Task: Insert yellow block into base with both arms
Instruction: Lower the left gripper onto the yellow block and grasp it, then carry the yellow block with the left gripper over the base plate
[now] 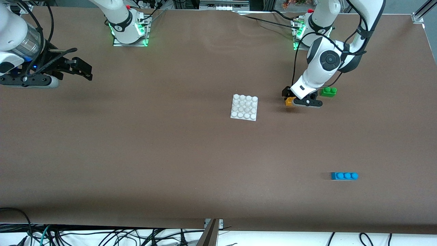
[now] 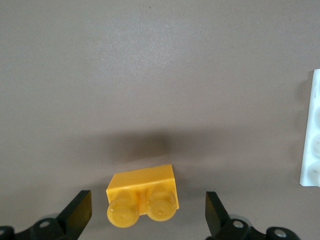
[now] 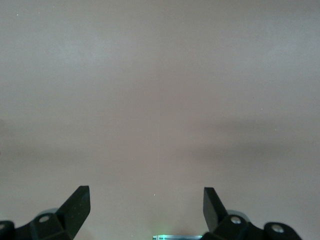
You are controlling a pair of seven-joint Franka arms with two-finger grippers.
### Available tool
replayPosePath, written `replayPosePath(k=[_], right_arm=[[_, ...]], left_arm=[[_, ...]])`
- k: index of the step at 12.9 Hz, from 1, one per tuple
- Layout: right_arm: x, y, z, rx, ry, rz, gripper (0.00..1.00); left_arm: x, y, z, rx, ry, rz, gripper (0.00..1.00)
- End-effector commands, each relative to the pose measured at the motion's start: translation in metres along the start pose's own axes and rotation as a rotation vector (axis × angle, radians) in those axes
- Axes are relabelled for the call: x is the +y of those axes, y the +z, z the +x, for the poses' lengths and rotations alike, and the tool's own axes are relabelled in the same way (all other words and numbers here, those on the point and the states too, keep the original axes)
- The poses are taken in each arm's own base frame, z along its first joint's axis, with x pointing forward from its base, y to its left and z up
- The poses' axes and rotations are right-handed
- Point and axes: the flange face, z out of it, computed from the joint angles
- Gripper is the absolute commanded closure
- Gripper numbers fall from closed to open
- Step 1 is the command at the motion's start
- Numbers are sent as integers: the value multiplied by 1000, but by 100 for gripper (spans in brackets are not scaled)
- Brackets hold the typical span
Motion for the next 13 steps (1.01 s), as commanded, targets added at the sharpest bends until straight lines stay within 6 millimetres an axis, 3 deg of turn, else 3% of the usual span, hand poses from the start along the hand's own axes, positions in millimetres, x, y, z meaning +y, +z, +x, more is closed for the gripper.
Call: replayPosePath(k=[1,6,8,11,13], right_arm=[[3,-5,4,25,-9,-10,0],[6,-5,6,36,-3,-7,0],[9,-4,6,31,3,-6,0],[10,-4,6,29,4,-4,0],[10,-4,6,31,4,-4,0]], left_arm=[[1,4,0,0,17,10,0],[1,17,-3,-30,-33,8,0],[1,20,-4,-34,-22,16,12],[1,20,-4,-31,-6,25,45],[0,18,-3,-31,-7,27,61]])
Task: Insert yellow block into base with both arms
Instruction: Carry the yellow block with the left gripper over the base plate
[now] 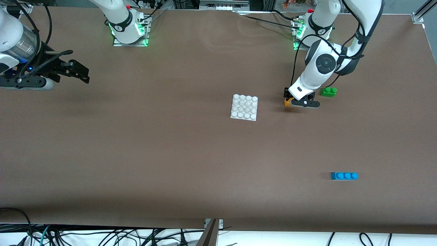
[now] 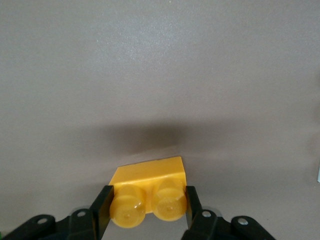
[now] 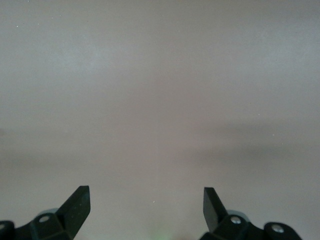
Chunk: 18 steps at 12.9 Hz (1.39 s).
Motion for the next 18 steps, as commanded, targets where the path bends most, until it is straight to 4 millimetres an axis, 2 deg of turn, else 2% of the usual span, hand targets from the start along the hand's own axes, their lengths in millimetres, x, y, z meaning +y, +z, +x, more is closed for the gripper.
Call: replayPosePath(k=[1,3,5,7,8,9,11,13,15,18], right_arm=[[3,-3,1,5,-10,-7,0],[4,-3,2,5,-7,-7,0],[3,-3,2,6,-8,-5,0],[4,-3,2,6,-7,-5,0],[5,-3,2,6,-5,-5,0],[3,-3,2,6,-10,-5,0],[7,-2,3,6,-2,-5,0],[8,-1,4,3,-1,-3,0],[8,-1,4,3,-1,-3,0],[7,-1,4,3,-2,-3,0]], left_arm=[[0,-4,2,10,-1,12,64],[-1,-20,5,7,-3,29,66],[0,-48,14,2,-4,52,66],[10,-82,34,-7,-2,63,66],[17,-103,46,-12,1,66,66],[34,-123,59,-20,11,63,66],[77,-140,78,-69,-23,50,66],[126,-140,87,-76,-8,10,66],[155,-133,94,-80,28,-23,68],[184,-89,93,-108,66,-60,72]])
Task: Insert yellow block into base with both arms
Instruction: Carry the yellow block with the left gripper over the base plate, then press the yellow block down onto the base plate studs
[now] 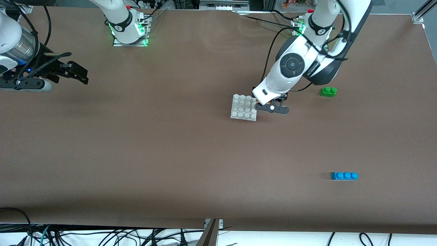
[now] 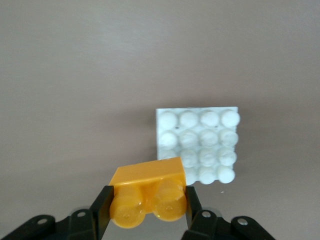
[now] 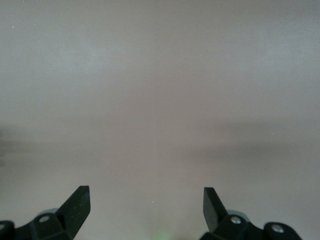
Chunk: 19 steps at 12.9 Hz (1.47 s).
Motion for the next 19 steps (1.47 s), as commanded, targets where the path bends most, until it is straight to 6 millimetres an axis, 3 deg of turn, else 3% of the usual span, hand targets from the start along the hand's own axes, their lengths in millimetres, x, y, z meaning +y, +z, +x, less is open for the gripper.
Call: replayPosePath(k=[1,3,6,10,11,18,19], right_arm=[[3,-4,1,8,-11,-1,0],[3,-4,1,8,-11,-1,0],[3,-4,1,10,-11,-1,0],[8,-4,2,11,0,3,0],[8,-4,2,11,0,3,0],[9,-4,2,9,2,4,0],[9,-4,2,8,2,4,0]], left_arm=[[19,34,12,-12,31,-13,73],[45,50,-2,-5,102,42,75],[56,59,-11,-6,92,49,75],[63,87,-16,41,97,107,76],[76,94,-22,51,98,104,76],[78,109,-21,42,88,90,75],[77,108,-20,45,85,89,64]])
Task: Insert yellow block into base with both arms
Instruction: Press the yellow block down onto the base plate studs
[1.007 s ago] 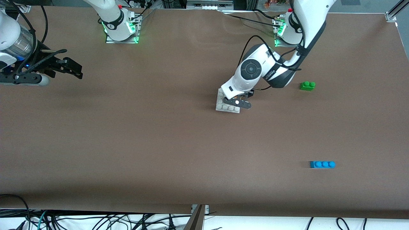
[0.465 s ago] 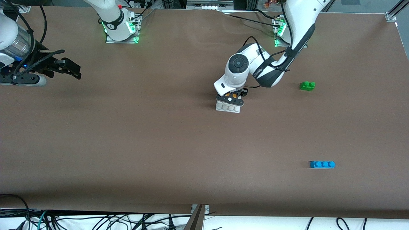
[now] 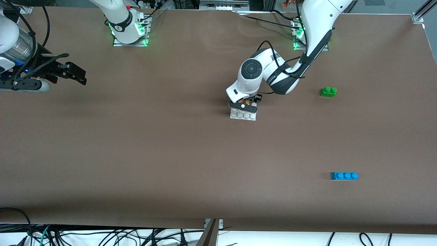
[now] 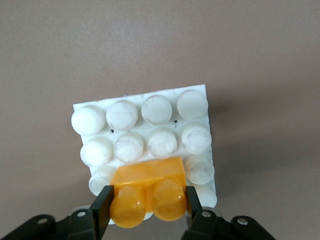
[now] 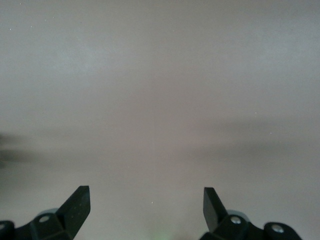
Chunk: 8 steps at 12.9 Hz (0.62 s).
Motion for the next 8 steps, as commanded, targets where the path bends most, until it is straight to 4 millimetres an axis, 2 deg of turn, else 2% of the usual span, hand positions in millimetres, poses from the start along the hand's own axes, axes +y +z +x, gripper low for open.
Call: replayPosePath(k=[1,2,4,6,7,8], right_arm=[[3,-4,1,8,-9,3,0],[3,-4,1,7,-9,3,0],[3,-4,1,7,-9,3,0],[3,-4,1,7,-9,3,0],[3,-3,1,6,-9,1,0],[3,-3,1,6,-9,1,0]], left_arm=[[2,-1,2,20,-8,9,21],[-1,-5,4,26,-12,11,0],[-5,-15,6,37,-24,16,0],[-13,-37,4,32,-73,58,0],[-18,-54,1,27,-75,88,0],[-31,-81,4,36,-95,103,0]])
